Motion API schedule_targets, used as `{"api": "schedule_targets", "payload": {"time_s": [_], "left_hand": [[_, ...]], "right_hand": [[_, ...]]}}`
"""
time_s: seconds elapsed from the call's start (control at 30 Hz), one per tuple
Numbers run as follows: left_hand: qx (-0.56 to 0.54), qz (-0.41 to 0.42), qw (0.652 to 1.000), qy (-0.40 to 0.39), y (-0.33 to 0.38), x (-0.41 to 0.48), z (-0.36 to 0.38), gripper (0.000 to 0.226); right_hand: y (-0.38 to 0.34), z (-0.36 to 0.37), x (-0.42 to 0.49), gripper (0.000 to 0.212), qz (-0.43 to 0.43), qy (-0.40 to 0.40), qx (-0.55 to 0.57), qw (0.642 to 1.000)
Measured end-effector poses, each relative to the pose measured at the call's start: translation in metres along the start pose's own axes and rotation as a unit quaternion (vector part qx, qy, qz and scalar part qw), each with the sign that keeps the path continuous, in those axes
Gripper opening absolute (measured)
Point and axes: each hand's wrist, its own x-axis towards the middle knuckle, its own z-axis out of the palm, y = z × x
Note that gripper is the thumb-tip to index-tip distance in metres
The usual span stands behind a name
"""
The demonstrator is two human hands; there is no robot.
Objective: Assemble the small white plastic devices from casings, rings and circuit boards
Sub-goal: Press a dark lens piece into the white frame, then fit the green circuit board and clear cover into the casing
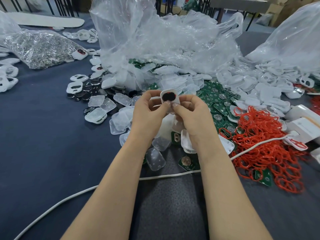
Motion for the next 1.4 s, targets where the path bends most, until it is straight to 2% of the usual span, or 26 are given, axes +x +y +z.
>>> {"api": "schedule_targets", "payload": {"time_s": [0.17,0.33,0.47,0.63,0.67,0.73,0.8,0.9,1.0,1.3,1.4], "left_hand": [[0.012,0.005,1.000,0.010,0.000,0.001,-0.001,0.019],[0.013,-0.011,1.000,0.013,-0.002,0.002,0.000,0.012],[0.042,-0.004,0.999,0.022,-0.005,0.003,-0.001,0.015],[0.020,-0.048,0.998,0.031,-0.005,0.006,-0.006,0.018],[0.013,-0.058,0.997,0.039,-0.005,0.007,-0.008,0.020],[0.007,-0.073,0.996,0.053,-0.004,0.010,-0.010,0.021],[-0.001,-0.080,0.994,0.071,-0.004,0.013,-0.010,0.021],[-0.004,-0.089,0.991,0.097,-0.004,0.016,-0.010,0.020],[-0.024,-0.089,0.991,0.096,-0.003,0.015,-0.010,0.024],[-0.032,-0.080,0.994,0.073,-0.002,0.012,-0.010,0.028],[-0.035,-0.079,0.994,0.068,-0.002,0.012,-0.010,0.027]], "right_hand": [[-0.002,0.000,-0.002,0.009,-0.002,-0.007,0.010,1.000],[0.000,0.002,0.000,0.009,0.003,0.015,-0.008,1.000],[0.002,0.005,-0.001,0.008,-0.014,0.026,-0.026,0.999],[-0.001,0.001,-0.003,0.007,-0.053,0.030,-0.116,0.991],[-0.003,-0.004,-0.002,0.009,-0.071,0.049,-0.159,0.984],[-0.007,-0.025,0.001,0.016,-0.086,0.136,-0.259,0.953],[-0.008,-0.051,0.006,0.022,-0.042,0.194,-0.349,0.916],[-0.001,-0.068,0.013,0.032,0.069,0.166,-0.437,0.881],[0.001,-0.066,0.013,0.037,0.105,0.176,-0.462,0.863],[0.001,-0.063,0.018,0.034,0.069,0.150,-0.459,0.873],[0.001,-0.064,0.019,0.034,0.023,0.189,-0.419,0.888]]}}
